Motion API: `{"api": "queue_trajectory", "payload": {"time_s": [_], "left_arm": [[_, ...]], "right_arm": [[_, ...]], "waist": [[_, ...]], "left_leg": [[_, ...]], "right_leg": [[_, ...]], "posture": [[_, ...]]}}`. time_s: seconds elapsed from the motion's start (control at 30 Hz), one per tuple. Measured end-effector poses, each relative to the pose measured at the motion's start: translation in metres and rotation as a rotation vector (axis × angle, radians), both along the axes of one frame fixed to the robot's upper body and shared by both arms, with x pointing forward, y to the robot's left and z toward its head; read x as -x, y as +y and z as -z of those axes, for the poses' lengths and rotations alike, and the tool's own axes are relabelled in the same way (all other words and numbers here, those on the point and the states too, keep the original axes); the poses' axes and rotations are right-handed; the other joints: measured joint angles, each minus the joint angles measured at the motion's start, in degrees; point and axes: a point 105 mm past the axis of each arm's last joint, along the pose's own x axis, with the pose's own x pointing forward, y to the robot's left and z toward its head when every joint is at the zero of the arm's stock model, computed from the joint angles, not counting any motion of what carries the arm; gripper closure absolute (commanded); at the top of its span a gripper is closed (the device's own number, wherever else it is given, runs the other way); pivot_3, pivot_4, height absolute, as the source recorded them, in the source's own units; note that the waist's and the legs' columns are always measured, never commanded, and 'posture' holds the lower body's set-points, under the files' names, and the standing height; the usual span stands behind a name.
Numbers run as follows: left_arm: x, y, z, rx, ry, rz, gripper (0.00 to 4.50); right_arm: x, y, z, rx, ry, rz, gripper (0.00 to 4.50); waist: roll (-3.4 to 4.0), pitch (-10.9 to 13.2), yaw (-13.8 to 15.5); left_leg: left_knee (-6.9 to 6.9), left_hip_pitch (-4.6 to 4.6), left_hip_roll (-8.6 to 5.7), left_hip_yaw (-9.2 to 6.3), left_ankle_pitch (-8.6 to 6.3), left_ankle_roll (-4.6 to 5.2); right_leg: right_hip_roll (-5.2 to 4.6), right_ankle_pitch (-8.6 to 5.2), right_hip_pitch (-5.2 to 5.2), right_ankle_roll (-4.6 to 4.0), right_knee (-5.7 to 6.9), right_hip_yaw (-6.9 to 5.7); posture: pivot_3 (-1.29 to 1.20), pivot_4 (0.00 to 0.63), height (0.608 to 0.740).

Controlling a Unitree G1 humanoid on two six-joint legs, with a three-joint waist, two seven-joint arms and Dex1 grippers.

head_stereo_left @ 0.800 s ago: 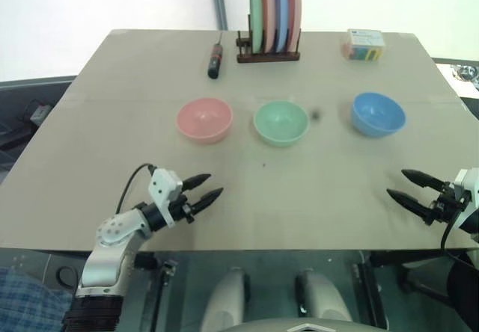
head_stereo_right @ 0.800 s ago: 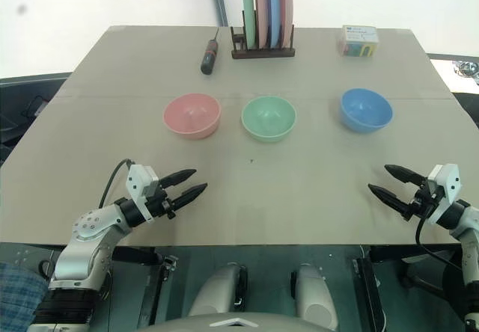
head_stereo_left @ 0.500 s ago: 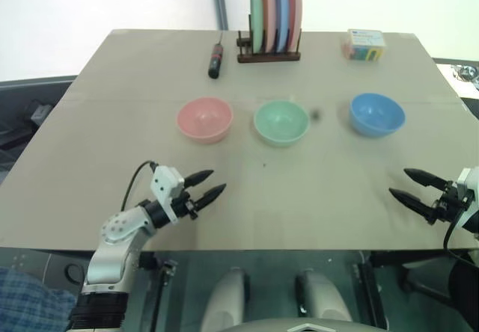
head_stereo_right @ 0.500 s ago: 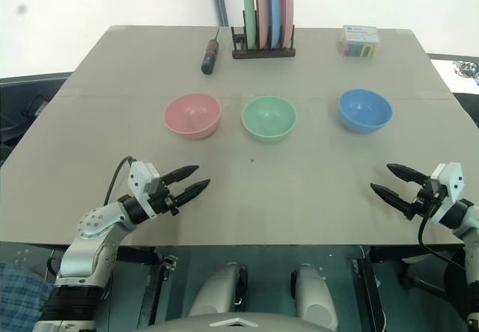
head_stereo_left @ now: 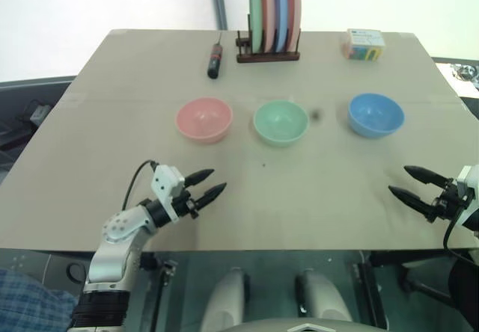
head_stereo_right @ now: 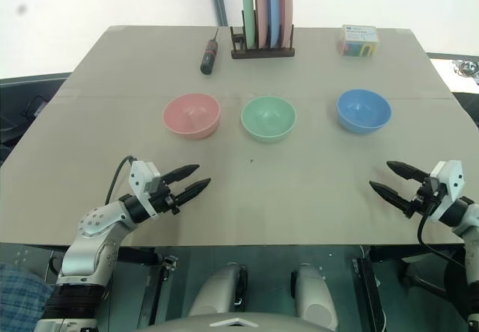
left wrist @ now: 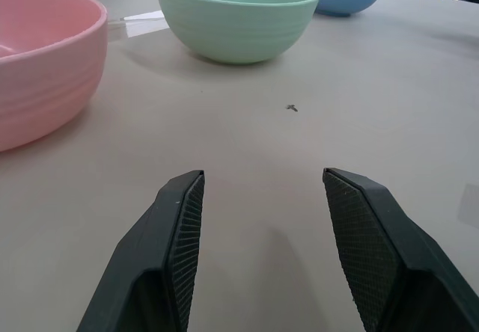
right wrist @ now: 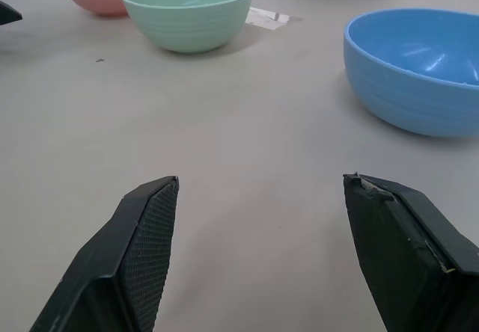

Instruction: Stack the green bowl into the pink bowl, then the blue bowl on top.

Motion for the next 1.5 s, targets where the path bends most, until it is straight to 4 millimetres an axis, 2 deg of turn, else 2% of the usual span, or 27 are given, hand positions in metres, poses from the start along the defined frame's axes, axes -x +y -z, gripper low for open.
{"api": "queue_trajectory", "payload": {"time_s": [0.13, 0.27, 0.4, 0.6, 0.7, 0.87, 1.07, 1.27, 1.5], "left_arm": [[-0.008, 0.001, -0.001, -0.015, 0.012, -0.042, 1.80], [-0.021, -0.001, -0.006, -0.057, 0.032, -0.093, 1.80], [-0.046, -0.005, -0.029, -0.180, -0.044, -0.180, 1.80], [-0.082, -0.015, -0.074, -0.363, -0.229, -0.283, 1.80], [-0.089, -0.023, -0.085, -0.442, -0.282, -0.278, 1.80], [-0.110, -0.023, -0.069, -0.574, -0.255, -0.270, 1.80], [-0.124, -0.016, -0.075, -0.602, -0.260, -0.292, 1.80], [-0.132, -0.016, -0.061, -0.663, -0.221, -0.244, 1.80], [-0.138, -0.041, -0.095, -0.521, -0.320, -0.202, 1.80]], "right_arm": [[0.002, 0.011, -0.005, -0.022, -0.017, -0.035, 0.82], [0.005, 0.036, -0.026, -0.101, -0.101, -0.114, 0.82], [0.008, 0.056, -0.050, -0.148, -0.166, -0.195, 0.82], [0.007, 0.072, -0.059, -0.153, -0.169, -0.247, 0.82], [0.007, 0.073, -0.059, -0.154, -0.164, -0.253, 0.82], [0.007, 0.072, -0.057, -0.148, -0.154, -0.261, 0.82], [0.009, 0.069, -0.054, -0.136, -0.149, -0.252, 0.82], [0.011, 0.066, -0.051, -0.135, -0.142, -0.237, 0.82], [0.014, 0.061, -0.049, -0.129, -0.145, -0.208, 0.82]], "waist": [[0.00, 0.0, 0.0], [0.00, 0.0, 0.0], [-0.02, 0.0, 0.2], [-0.05, 0.0, 0.1], [-0.04, 0.0, 0.1], [-0.05, 0.0, 0.0], [-0.05, 0.0, 0.1], [-0.06, 0.0, 0.1], [-0.07, 0.0, 0.1]], "left_leg": [[0.00, 0.00, 0.00, -0.03, 0.00, 0.00], [0.00, -0.01, 0.00, -0.06, 0.00, 0.00], [0.01, -0.02, -0.03, -0.10, 0.00, 0.00], [-0.01, -0.08, -0.07, -0.14, 0.00, -0.01], [-0.06, -0.08, -0.11, -0.13, 0.00, -0.01], [-0.09, -0.07, -0.11, -0.12, 0.01, -0.01], [-0.09, -0.13, -0.12, -0.13, 0.00, -0.01], [-0.09, -0.14, -0.14, -0.13, 0.01, -0.01], [-0.09, -0.15, -0.17, -0.13, 0.01, -0.01]], "right_leg": [[0.01, 0.00, 0.00, 0.01, 0.02, -0.01], [0.02, 0.01, 0.00, 0.02, 0.03, -0.04], [0.01, 0.01, 0.02, 0.03, 0.01, -0.07], [0.01, 0.01, 0.00, 0.04, -0.01, -0.09], [0.00, 0.01, 0.00, 0.04, -0.03, -0.07], [0.01, 0.01, -0.04, 0.04, -0.01, -0.08], [0.00, 0.01, -0.08, 0.05, -0.01, -0.08], [-0.01, 0.01, -0.09, 0.05, 0.01, -0.09], [-0.04, 0.01, -0.10, 0.05, 0.01, -0.08]], "posture": [[0.00, 0.150, 0.740], [0.00, 0.150, 0.740], [0.00, 0.150, 0.740], [0.00, 0.150, 0.740], [0.00, 0.150, 0.740], [0.00, 0.150, 0.740], [0.00, 0.150, 0.740], [0.00, 0.150, 0.740], [0.00, 0.150, 0.740]]}}
